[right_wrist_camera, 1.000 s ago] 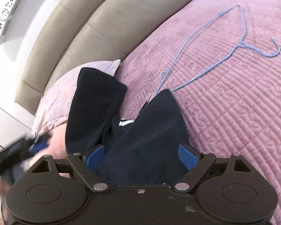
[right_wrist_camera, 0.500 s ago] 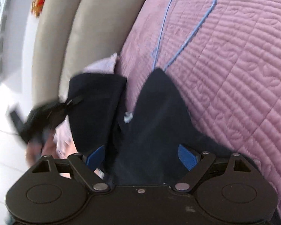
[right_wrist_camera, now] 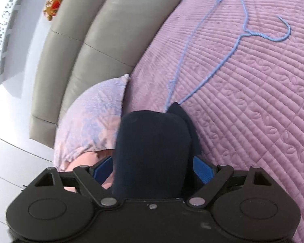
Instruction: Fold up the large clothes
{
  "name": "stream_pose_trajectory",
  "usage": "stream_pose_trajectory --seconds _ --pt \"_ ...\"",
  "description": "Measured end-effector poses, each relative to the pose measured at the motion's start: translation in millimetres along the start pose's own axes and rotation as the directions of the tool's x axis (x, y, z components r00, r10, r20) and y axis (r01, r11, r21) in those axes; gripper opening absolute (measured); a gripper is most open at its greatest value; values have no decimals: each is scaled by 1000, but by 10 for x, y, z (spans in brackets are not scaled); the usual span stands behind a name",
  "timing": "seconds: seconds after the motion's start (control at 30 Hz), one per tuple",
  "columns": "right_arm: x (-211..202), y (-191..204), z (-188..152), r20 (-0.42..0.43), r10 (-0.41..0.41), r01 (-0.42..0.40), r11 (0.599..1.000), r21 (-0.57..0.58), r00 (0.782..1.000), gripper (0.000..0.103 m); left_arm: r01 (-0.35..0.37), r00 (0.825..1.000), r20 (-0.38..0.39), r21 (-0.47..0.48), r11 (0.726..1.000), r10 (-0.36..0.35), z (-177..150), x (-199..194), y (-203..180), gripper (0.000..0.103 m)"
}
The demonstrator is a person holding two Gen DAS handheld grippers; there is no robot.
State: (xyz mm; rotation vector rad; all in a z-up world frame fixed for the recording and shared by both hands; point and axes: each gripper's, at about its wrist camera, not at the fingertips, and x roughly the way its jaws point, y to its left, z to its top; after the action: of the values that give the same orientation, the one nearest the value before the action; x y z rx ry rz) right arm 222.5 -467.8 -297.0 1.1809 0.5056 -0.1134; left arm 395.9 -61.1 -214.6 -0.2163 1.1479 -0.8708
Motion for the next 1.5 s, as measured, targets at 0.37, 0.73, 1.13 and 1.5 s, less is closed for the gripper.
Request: stream_pose_trajectory --seconds 0.37,0.73,1.13,1.5 --pt "185 32 -78 -58 9 -10 1000 -18 998 102 52 999 20 -286 957 -48 -66 787 67 8" --pt "-33 318 -25 55 9 0 988 -155 998 102 -436 900 -72 -146 888 430 -226 -65 380 35" --pt "780 484 -723 -106 -341 235 811 -536 934 101 -347 931 -158 -117 930 328 -510 552 238 34" --pt "494 955 -744 -330 -366 98 785 -612 870 76 -637 767 -39 70 768 640 -545 -104 -161 37"
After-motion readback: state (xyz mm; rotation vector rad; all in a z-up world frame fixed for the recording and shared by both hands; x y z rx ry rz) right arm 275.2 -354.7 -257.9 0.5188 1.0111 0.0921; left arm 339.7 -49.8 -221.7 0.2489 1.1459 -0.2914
